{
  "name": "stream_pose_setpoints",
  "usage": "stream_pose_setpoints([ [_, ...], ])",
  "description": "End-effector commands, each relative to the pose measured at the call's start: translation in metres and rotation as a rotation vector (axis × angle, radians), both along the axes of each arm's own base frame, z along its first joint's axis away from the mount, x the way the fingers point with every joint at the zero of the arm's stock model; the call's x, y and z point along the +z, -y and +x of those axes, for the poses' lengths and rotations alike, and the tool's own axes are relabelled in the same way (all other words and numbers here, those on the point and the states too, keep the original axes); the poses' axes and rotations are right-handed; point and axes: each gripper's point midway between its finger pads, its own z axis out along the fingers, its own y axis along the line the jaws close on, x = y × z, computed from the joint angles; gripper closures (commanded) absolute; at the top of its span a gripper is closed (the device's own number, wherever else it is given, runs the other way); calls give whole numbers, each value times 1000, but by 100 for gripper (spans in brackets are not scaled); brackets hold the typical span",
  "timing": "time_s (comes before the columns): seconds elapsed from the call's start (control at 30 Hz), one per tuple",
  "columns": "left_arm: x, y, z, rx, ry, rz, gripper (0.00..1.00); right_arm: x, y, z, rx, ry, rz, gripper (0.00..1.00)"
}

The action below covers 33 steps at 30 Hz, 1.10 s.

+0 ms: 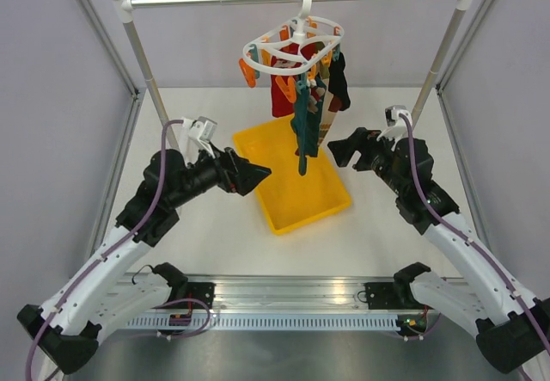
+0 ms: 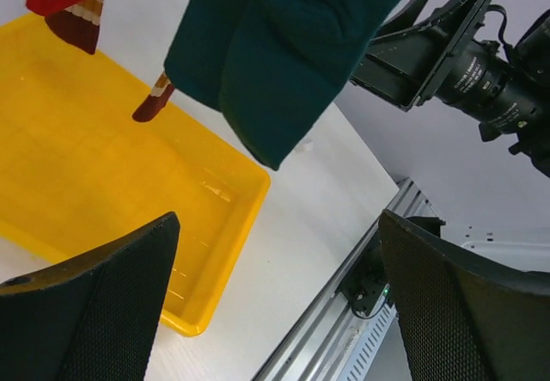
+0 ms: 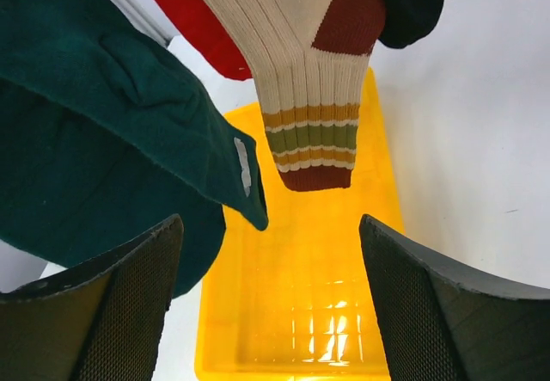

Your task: Remove the socks clipped to the hanger

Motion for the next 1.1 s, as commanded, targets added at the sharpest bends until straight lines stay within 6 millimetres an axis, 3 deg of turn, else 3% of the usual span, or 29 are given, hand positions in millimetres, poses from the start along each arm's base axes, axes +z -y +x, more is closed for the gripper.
stream_pose_setpoints([
  [0.0,35,9,19,130,98,-86,2,50,8,-4,-31,129,14,13],
  [0.07,36,23,20,138,97,-89,3,55,10,-7,-29,137,-1,15],
  [0.23,50,27,26,195,127,-100,4,80,8,-23,13,187,21,20],
  [0.33,47,32,26,203,128,-109,5,101,0,-21,41,222,28,24],
  [0.4,34,36,27,218,124,-106,5,124,-7,-20,67,255,27,25],
  [0.53,22,59,17,195,165,-77,5,153,-11,-20,68,303,42,27],
  [0.7,10,76,24,255,184,-57,5,172,-32,-23,115,323,57,32],
  [0.73,0,84,25,256,180,-28,5,180,-35,-25,119,333,58,32],
  [0.83,-11,85,33,320,170,-7,7,184,-43,-28,113,339,37,32],
  [1.07,-17,91,41,354,186,10,16,192,-66,-32,91,356,-8,34],
])
